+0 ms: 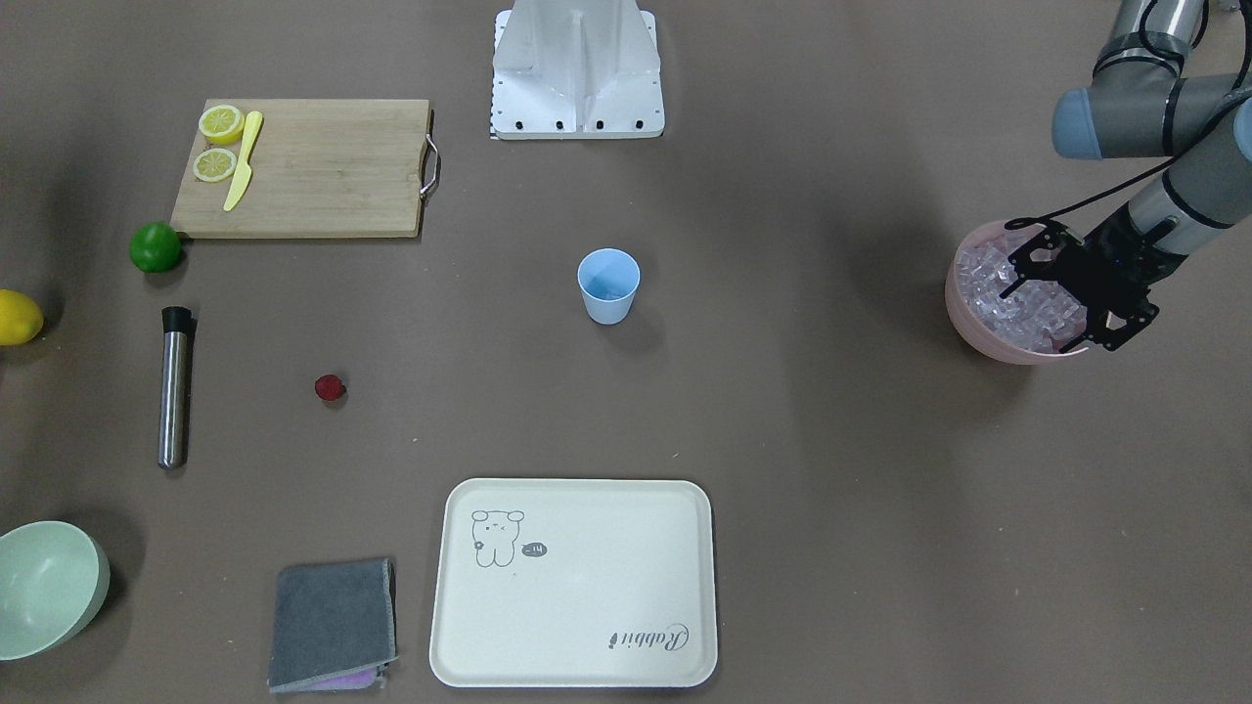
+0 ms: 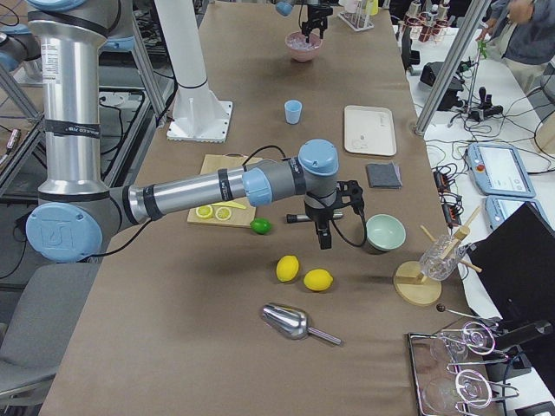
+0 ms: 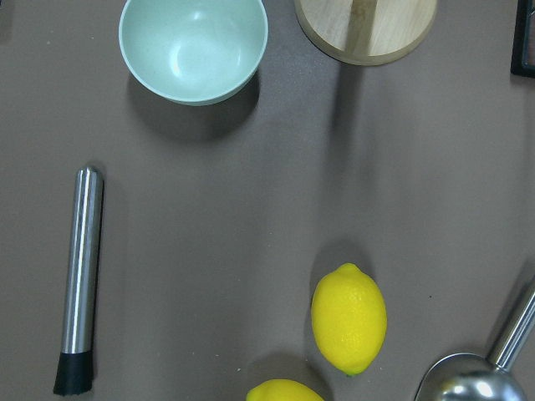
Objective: Mash ice and strawberries in cup
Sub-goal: 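Close the left gripper on another ice cube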
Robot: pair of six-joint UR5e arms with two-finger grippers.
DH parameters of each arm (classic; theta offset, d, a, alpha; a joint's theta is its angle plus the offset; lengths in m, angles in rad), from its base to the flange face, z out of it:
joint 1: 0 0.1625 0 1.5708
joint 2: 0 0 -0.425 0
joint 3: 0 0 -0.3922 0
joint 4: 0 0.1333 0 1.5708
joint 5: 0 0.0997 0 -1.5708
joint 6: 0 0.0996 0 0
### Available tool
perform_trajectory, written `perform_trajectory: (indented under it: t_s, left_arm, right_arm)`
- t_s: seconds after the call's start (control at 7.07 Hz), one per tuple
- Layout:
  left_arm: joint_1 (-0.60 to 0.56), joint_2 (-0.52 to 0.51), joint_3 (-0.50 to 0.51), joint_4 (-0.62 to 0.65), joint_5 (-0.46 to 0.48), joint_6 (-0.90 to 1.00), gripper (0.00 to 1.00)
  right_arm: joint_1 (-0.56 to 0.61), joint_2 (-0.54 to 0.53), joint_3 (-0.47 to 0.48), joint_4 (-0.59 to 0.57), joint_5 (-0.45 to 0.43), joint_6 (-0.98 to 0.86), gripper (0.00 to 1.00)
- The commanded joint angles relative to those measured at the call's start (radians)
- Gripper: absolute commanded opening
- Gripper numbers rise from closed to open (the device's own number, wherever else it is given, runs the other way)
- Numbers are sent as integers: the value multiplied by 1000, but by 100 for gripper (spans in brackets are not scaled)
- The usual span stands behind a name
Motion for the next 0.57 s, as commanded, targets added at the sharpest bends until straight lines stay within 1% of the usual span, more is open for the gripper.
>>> perform_trajectory:
  t_s: [0.0,0.28,0.42]
  left_arm:
    - [20,23,2,-19,4,0,87]
    - [26,59,2,-56,4,-1,87]
    - [33,58,1,-56,4,-3,87]
  right_arm:
    - [-1,-1,0,0,-2,-1,100]
    - [-1,1,0,0,-2,-1,100]
    - [1,1,0,0,-2,-1,100]
